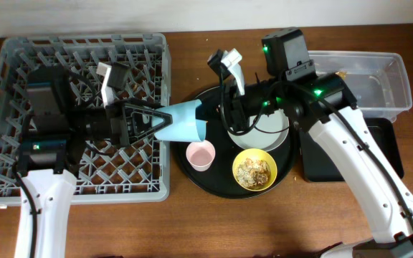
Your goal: Sort waste into correct bins and load items into the dishwasher rack
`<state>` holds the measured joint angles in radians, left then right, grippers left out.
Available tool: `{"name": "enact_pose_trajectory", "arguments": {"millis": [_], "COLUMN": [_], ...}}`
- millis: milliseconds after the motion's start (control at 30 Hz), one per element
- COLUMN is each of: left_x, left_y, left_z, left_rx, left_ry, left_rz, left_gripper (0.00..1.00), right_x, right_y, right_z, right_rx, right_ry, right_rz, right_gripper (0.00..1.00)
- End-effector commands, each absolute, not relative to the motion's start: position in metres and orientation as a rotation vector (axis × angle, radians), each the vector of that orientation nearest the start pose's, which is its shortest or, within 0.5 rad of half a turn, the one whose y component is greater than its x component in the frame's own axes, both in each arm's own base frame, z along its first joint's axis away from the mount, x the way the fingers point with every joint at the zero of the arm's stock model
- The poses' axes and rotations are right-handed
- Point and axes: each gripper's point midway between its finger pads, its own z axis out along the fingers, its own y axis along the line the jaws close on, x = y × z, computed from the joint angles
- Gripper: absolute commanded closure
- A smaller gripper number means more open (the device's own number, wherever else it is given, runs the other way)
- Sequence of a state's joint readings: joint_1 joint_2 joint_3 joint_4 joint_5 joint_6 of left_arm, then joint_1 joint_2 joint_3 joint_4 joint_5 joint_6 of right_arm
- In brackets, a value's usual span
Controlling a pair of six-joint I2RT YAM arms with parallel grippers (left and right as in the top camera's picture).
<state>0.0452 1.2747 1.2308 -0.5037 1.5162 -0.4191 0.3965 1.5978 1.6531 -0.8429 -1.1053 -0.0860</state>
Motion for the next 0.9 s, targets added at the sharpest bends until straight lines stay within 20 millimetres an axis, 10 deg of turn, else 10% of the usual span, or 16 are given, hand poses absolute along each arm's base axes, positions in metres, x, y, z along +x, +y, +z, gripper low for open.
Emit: {"name": "enact_pose_trajectory", "arguments": {"millis": [0, 167, 200, 267, 367, 500, 600, 733, 867], "left_x": [0.258, 0.257, 0.258, 0.266, 0.299, 0.326, 0.279, 0.228, 0.225], "left_y": [-0.172, -0.184, -0.184, -0.181, -0.150, -0.049, 0.064, 0.129, 0.154], "left_z": [0.377, 0.372, 0.372, 0.368, 0.355, 0.282, 0.224, 0.198, 0.161], "left_rx": [0.590, 0.602, 0.599, 0.561, 0.356, -0.337, -0.902, -1.350, -1.549], "left_ry": [1.871, 1.899, 1.901, 1.920, 1.979, 2.284, 2.493, 2.475, 2.483], "left_rz": [-1.833, -1.811, -1.806, -1.760, -1.582, -1.085, -0.363, -0.117, -0.011], "left_gripper": [0.11, 0.42, 0.48, 0.52, 0.52, 0.53, 0.52, 0.52, 0.52], "right_x": [0.280, 0.283, 0.283, 0.289, 0.326, 0.330, 0.309, 0.295, 0.294], "right_y": [0.290, 0.292, 0.292, 0.286, 0.236, 0.201, 0.206, 0.225, 0.225], "right_z": [0.364, 0.367, 0.367, 0.367, 0.373, 0.311, 0.267, 0.264, 0.264], "right_rx": [-1.102, -1.094, -1.094, -1.071, -0.829, -0.526, -0.553, -0.644, -0.643], "right_ry": [1.836, 1.821, 1.821, 1.829, 1.925, 2.356, 2.592, 2.598, 2.602], "right_rz": [1.485, 1.483, 1.482, 1.463, 1.422, 1.208, 0.935, 0.925, 0.925], "right_gripper": [0.96, 0.96, 0.87, 0.30, 0.25, 0.23, 0.19, 0.18, 0.18]}}
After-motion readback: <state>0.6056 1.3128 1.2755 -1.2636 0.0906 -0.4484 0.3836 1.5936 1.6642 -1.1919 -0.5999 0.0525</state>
